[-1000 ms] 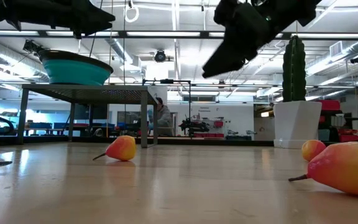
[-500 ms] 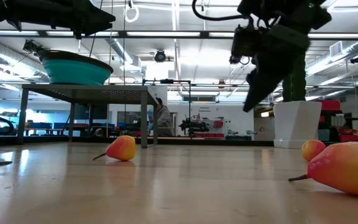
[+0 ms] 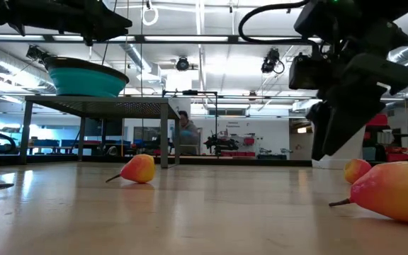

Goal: Pick & Place Fruit
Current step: Put the orange pear into the blue strainer bowl on the shelf

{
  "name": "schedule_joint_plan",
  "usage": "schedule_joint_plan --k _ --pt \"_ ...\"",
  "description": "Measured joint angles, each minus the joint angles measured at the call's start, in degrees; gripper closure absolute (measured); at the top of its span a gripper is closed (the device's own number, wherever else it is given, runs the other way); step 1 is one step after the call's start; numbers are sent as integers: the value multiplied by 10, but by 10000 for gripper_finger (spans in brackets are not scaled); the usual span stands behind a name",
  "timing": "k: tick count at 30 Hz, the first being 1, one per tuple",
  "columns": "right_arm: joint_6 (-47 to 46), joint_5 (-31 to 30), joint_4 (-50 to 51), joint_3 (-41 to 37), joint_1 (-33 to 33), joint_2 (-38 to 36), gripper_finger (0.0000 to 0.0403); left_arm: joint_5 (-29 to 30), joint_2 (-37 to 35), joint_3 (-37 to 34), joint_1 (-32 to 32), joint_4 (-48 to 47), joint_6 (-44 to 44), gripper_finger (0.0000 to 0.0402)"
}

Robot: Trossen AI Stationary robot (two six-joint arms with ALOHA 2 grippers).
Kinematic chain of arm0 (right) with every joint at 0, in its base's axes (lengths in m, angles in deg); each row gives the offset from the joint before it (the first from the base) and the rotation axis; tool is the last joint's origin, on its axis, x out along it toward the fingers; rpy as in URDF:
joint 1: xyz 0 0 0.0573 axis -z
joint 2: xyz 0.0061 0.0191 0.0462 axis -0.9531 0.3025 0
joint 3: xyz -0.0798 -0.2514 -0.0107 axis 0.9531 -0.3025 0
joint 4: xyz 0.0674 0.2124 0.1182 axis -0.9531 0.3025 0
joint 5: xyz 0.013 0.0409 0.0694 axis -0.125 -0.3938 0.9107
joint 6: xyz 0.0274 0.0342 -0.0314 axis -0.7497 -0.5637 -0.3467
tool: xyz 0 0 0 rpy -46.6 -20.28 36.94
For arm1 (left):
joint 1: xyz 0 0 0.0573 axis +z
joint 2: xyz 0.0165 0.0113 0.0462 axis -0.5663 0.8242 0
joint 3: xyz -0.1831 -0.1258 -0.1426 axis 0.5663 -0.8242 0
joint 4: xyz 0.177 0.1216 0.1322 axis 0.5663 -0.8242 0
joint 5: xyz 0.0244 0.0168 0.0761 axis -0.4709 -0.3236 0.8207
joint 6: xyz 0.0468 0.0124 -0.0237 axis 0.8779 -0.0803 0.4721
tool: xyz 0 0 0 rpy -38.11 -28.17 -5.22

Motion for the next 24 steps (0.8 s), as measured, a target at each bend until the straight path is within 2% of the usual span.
schedule_joint_plan --k 10,19,24 --pt "-30 -31 -8 -19 -23 0 168 15 33 0 0 5 2 164" --pt "-49 -31 0 -19 -35 0 166 10 46 0 0 24 -2 164" --pt "-69 -40 8 -19 -41 0 134 10 46 0 0 27 -2 164"
